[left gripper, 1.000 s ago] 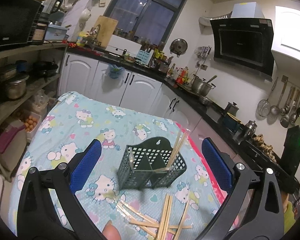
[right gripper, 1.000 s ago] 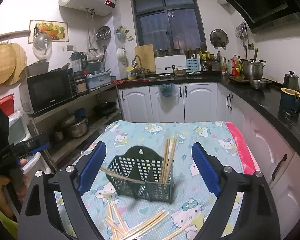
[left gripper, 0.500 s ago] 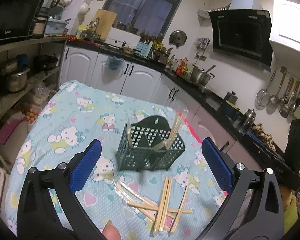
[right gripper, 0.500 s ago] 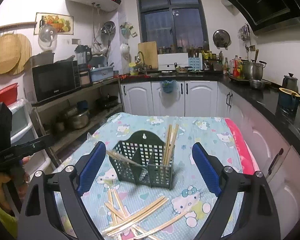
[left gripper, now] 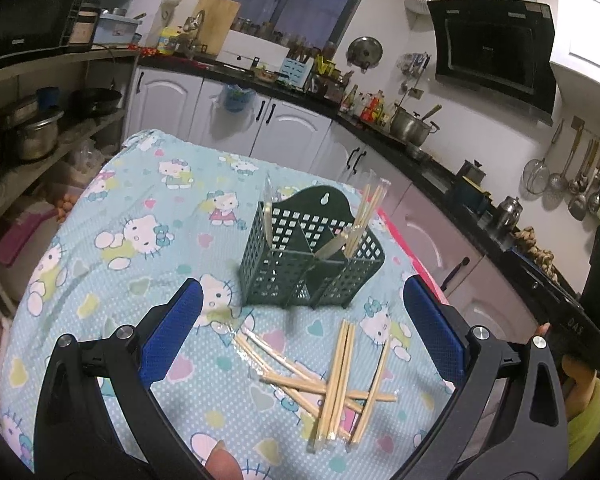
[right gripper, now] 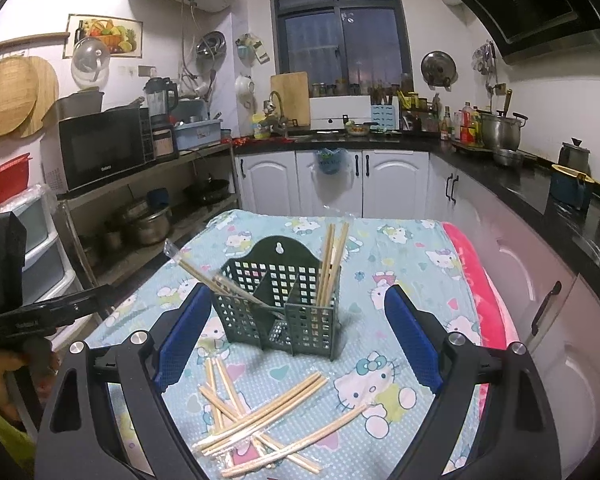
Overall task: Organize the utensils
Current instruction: 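Raise both open tools away from the caddy toward the loose chopsticks, then lower the right tool onto loose chopsticks and close it while the left tool closes on chopsticks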
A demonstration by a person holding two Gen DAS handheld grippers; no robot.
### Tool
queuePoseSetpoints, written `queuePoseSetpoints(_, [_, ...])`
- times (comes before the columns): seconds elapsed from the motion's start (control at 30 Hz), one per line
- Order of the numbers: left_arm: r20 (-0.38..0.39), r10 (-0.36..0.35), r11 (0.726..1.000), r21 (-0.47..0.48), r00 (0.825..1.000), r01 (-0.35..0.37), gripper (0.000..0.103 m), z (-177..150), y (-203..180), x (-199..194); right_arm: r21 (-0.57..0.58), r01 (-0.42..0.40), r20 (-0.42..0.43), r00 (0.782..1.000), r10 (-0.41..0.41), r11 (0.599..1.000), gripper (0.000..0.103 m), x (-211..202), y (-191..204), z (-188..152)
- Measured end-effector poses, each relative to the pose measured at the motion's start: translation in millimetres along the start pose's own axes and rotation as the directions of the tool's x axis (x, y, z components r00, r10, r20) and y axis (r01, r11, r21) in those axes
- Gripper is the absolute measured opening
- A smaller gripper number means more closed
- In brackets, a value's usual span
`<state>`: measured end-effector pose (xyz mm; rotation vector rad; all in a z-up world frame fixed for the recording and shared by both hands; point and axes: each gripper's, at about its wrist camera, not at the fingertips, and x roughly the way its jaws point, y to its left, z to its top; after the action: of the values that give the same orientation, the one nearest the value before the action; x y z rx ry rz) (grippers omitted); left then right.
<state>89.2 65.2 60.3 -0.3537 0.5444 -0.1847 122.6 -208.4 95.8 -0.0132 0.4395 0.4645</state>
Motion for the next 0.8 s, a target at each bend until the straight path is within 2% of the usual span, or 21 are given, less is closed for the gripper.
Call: queuePoseSetpoints(0.8, [-0.131,0.051,0.998,0.054,0.990,-0.044,0.092,-43.1,-2.6,40.9,-0.001,0.043,-0.155,0.987,-0.043,0.999,0.085,35.3,-18.6,-54.4])
